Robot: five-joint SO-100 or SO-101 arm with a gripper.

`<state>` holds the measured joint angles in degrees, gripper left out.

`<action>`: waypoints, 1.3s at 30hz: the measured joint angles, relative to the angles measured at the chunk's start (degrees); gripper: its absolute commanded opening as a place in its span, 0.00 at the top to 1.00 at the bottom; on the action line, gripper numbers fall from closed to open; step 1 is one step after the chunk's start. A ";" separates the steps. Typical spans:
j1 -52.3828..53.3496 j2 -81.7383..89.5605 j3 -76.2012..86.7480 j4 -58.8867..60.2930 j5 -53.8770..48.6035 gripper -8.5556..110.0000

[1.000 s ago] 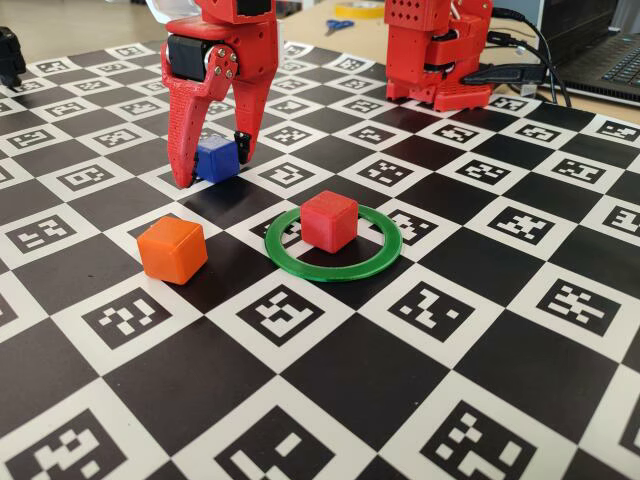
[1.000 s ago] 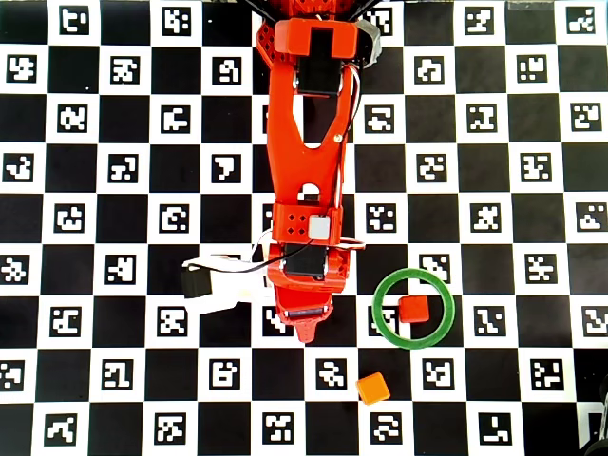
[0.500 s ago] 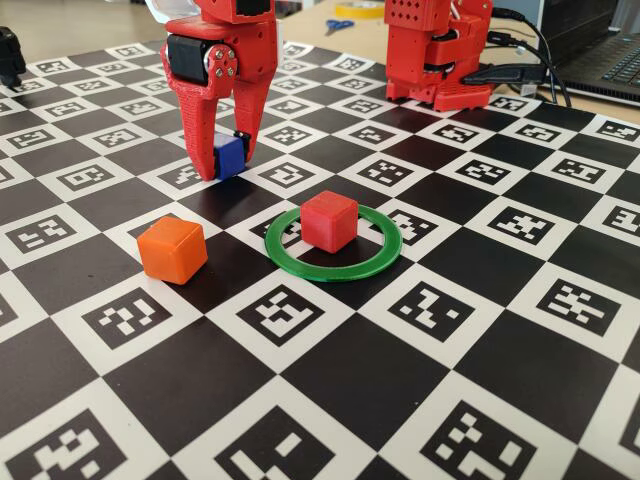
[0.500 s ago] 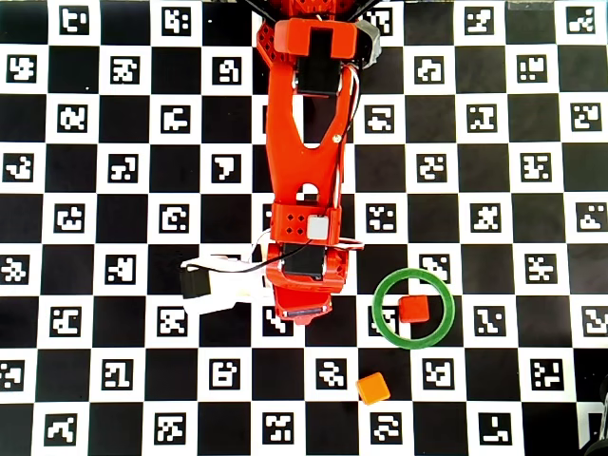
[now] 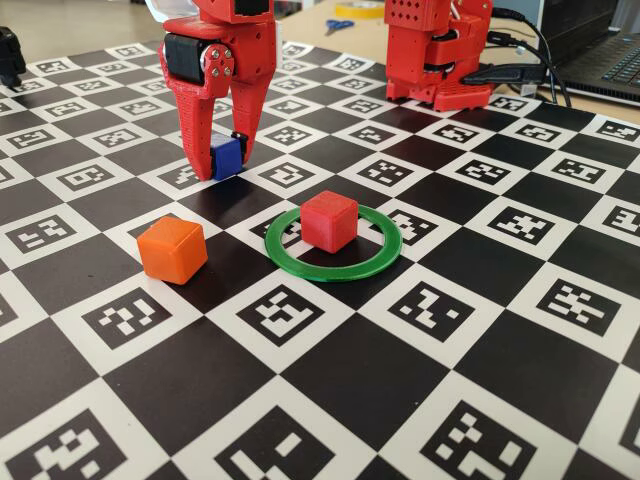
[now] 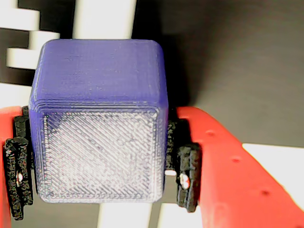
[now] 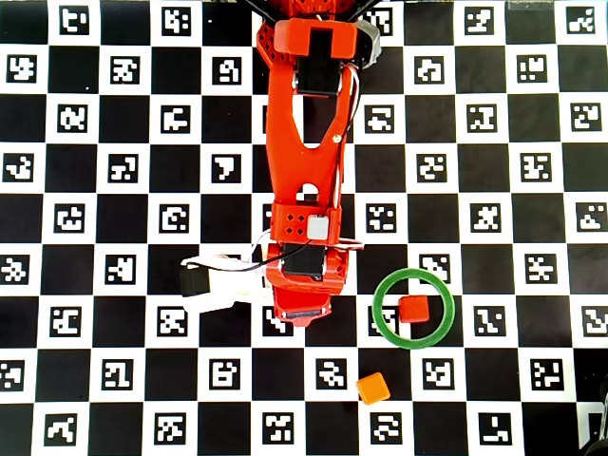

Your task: Grab the red cube then put it in the green circle then put the blue cube on top and finally the orange cube on top

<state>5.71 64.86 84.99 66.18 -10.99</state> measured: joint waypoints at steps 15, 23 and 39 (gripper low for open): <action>-5.01 7.29 -11.78 18.98 8.44 0.86; -11.25 7.29 -21.36 25.84 14.85 0.86; -21.45 -1.05 -39.90 30.85 22.41 0.86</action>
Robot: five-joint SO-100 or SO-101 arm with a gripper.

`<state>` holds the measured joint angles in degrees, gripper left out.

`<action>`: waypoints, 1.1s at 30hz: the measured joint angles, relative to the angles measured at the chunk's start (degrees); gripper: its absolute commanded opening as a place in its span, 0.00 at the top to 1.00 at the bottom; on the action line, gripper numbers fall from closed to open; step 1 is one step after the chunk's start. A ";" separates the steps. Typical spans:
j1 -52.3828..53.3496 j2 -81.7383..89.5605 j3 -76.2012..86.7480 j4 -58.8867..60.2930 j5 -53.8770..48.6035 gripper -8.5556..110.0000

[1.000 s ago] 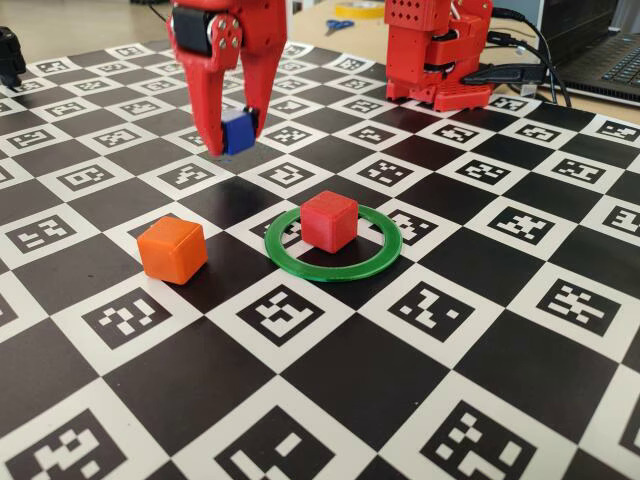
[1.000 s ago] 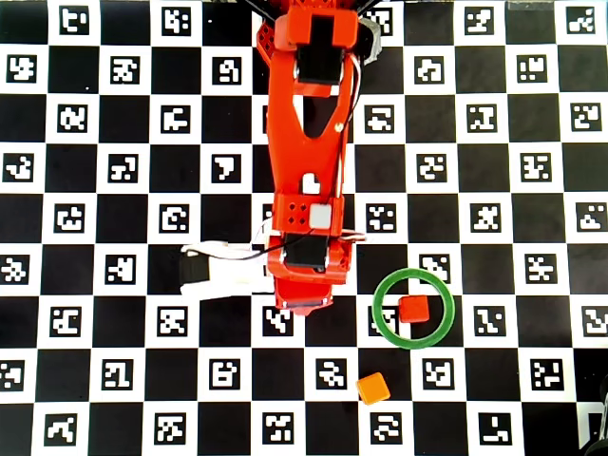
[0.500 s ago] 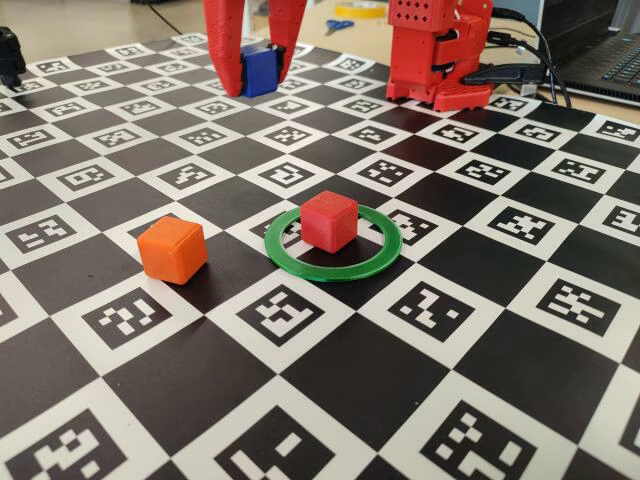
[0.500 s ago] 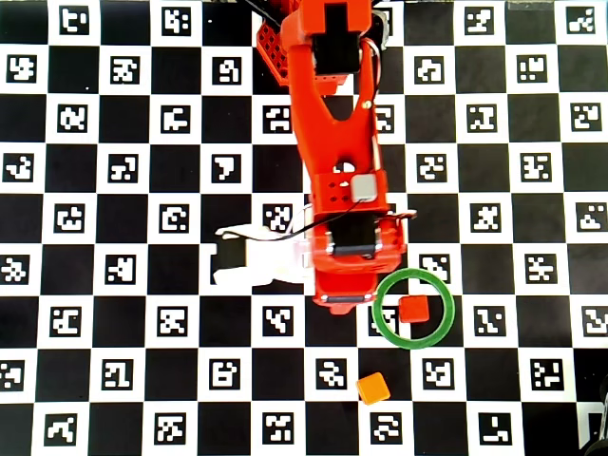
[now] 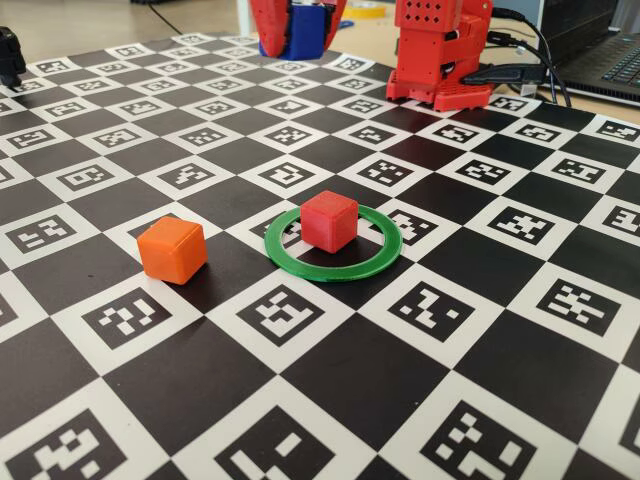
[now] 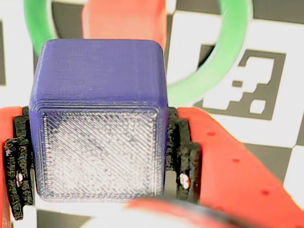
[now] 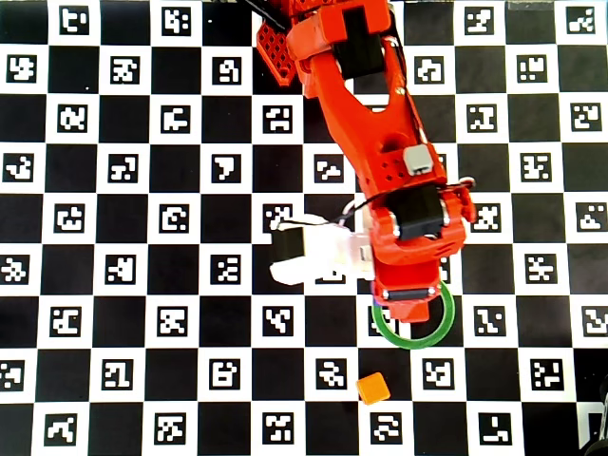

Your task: Grab the red cube then put it in the green circle then put the blue cube on top and finally the orange cube on top

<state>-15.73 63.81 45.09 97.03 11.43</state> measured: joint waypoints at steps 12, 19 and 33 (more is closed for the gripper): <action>-5.10 -9.49 -4.13 -2.20 3.43 0.86; -5.36 -14.24 -5.54 -4.48 3.43 0.86; -4.39 -15.64 -5.54 -7.21 3.43 0.86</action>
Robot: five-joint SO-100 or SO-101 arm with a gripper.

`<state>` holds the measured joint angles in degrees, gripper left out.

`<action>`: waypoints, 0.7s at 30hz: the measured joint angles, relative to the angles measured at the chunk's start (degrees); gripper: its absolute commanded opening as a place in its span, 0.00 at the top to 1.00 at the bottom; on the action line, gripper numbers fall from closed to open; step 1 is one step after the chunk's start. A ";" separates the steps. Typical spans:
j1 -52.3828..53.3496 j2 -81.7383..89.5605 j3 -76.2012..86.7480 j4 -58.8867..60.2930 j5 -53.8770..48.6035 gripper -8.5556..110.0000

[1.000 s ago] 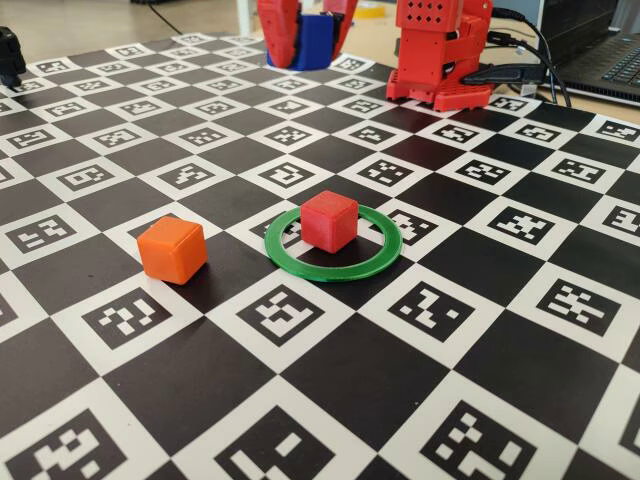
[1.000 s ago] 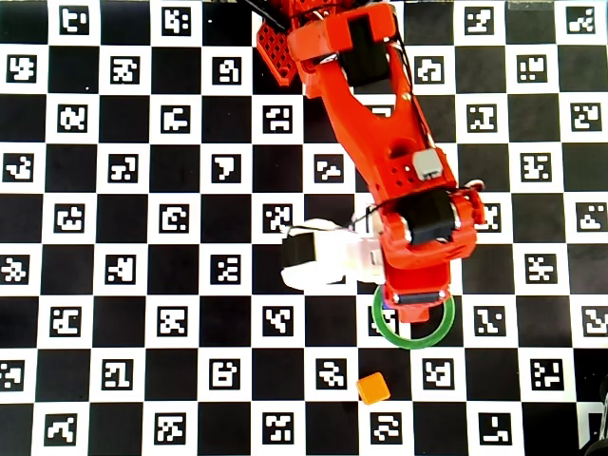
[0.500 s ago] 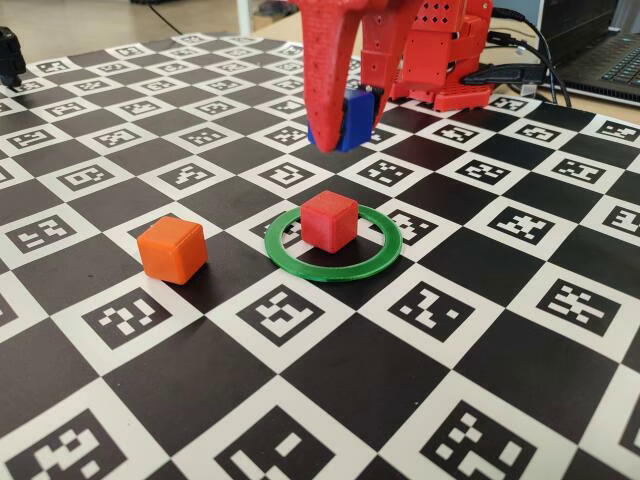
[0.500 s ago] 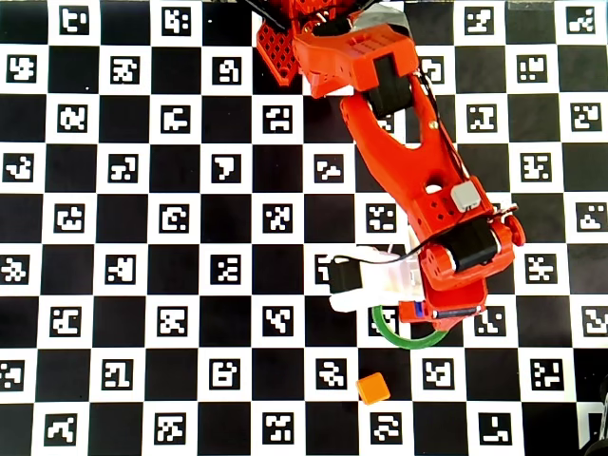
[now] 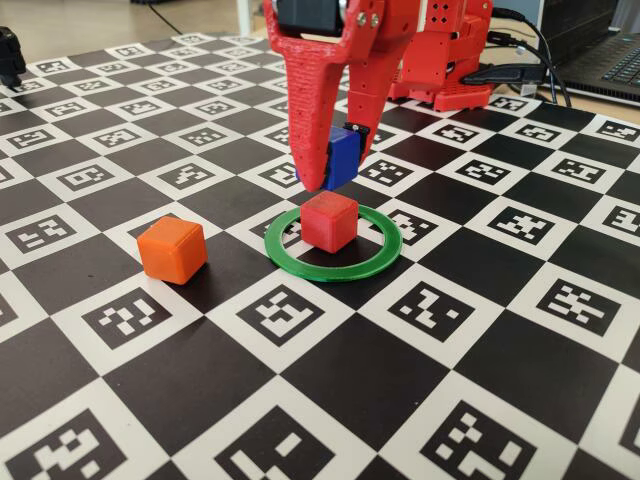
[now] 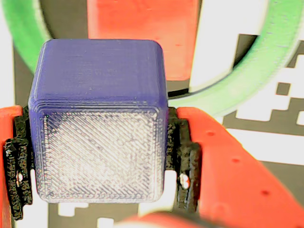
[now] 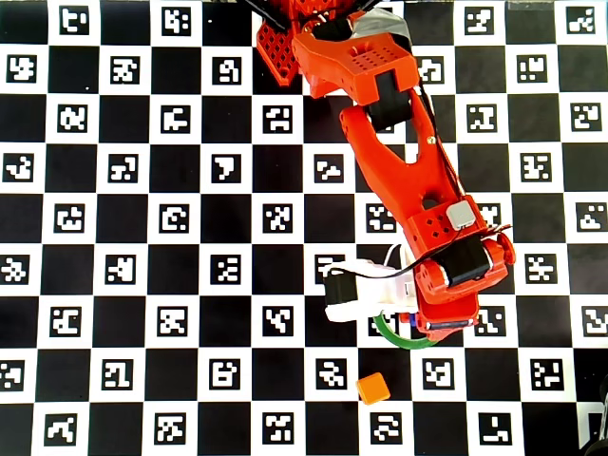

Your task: Grab the red cube then put it in the green circle then put the blue cube on top and finally the orange cube on top

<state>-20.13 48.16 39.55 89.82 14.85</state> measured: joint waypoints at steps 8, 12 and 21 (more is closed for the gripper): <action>0.00 0.00 3.69 -2.11 0.00 0.86; 0.00 0.00 5.71 -2.90 0.00 0.86; 0.09 0.09 8.00 -3.96 -0.26 0.86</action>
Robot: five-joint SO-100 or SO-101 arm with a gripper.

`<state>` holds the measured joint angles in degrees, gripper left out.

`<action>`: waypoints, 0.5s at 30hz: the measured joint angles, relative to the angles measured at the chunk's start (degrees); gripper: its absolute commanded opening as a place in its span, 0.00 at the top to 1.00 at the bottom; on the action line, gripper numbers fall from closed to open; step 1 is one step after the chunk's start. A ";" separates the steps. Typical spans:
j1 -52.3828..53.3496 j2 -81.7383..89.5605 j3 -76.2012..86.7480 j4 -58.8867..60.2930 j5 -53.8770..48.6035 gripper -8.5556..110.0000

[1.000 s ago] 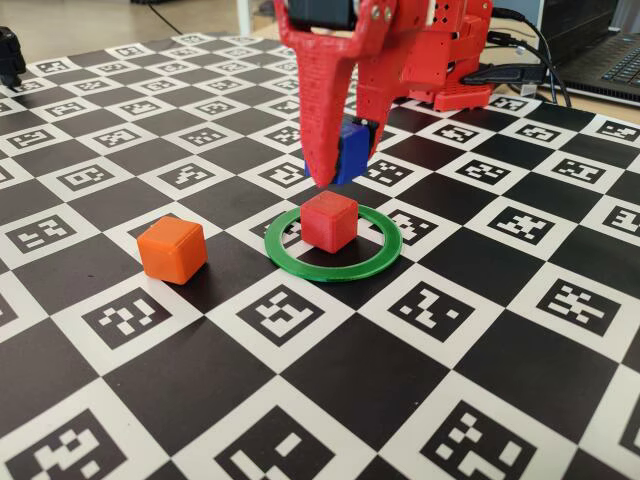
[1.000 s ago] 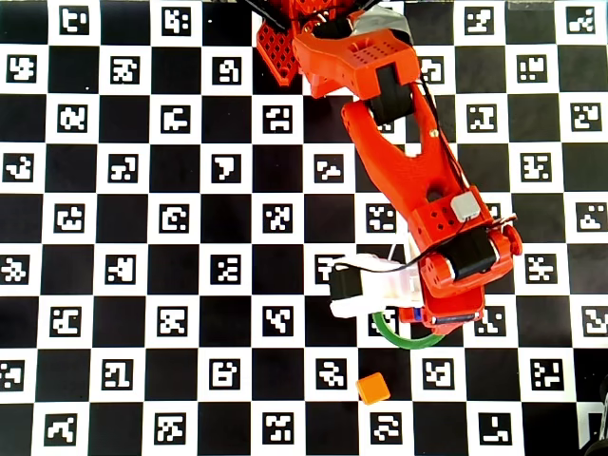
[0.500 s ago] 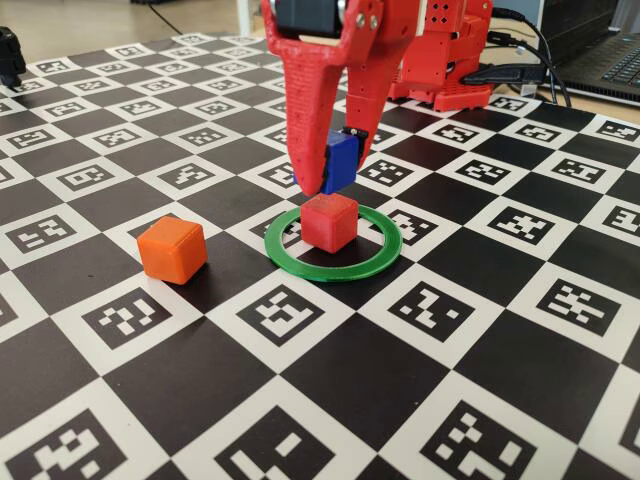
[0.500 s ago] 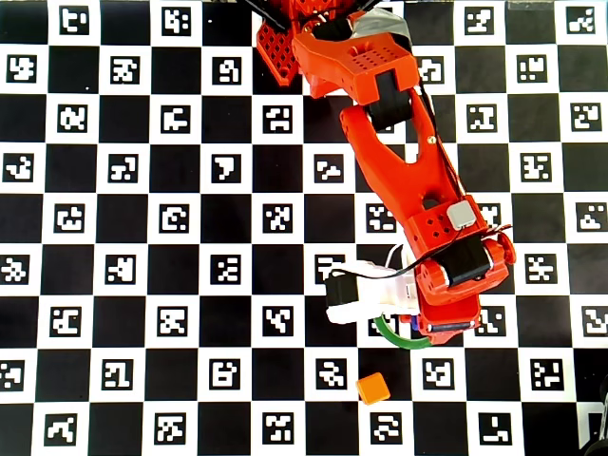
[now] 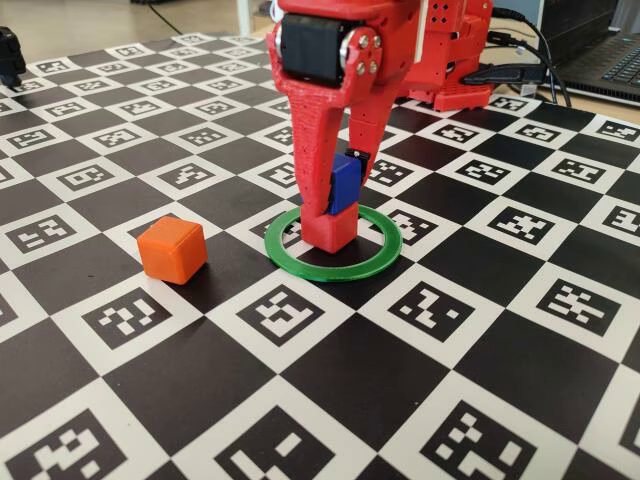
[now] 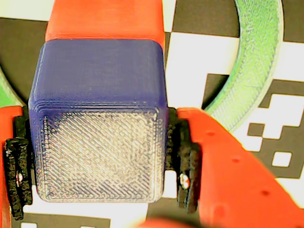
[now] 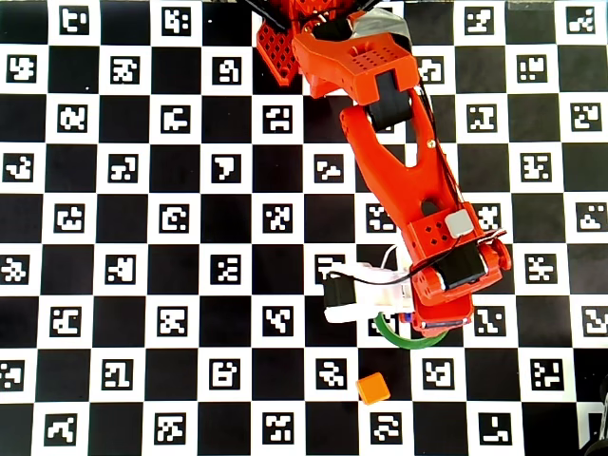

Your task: Grab the red cube then put it in the green circle then put the blue cube on top and finally the orange cube on top

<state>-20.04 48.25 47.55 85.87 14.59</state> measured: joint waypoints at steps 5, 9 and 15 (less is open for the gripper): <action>0.09 0.09 0.26 -0.18 -0.44 0.71; 0.18 -0.18 0.44 -0.35 -0.62 0.63; 0.26 -0.09 0.44 0.44 -0.35 0.57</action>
<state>-19.78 48.16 47.99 86.31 14.24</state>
